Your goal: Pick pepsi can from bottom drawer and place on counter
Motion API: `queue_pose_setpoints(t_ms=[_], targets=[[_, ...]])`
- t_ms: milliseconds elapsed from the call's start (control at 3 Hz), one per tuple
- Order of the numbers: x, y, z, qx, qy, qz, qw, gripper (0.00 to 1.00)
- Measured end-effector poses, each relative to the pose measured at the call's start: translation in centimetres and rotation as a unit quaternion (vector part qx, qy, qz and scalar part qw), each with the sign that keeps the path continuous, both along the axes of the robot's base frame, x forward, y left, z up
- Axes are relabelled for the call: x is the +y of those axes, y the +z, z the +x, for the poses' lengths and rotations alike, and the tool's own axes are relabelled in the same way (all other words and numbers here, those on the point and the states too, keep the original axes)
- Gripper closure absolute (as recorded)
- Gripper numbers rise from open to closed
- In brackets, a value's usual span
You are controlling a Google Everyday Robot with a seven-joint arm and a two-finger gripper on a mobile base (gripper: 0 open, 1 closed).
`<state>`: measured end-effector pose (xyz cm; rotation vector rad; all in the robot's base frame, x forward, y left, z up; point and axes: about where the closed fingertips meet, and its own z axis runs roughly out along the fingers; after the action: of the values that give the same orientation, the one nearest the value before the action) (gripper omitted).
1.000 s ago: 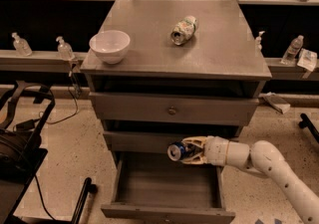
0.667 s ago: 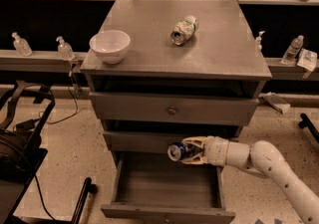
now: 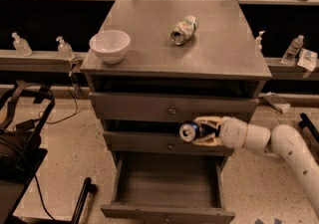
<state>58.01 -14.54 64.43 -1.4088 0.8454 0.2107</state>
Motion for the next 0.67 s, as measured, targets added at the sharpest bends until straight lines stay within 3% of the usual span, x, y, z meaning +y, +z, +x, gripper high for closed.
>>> queue_pose_setpoints(t_ms=[333, 667], targets=[[-1.0, 4.2, 0.6, -0.024, 0.005, 0.01, 0.9997, 1.0], [-2.4, 10.5, 0.7, -0.066, -0.002, 0.025, 0.9975, 1.0]])
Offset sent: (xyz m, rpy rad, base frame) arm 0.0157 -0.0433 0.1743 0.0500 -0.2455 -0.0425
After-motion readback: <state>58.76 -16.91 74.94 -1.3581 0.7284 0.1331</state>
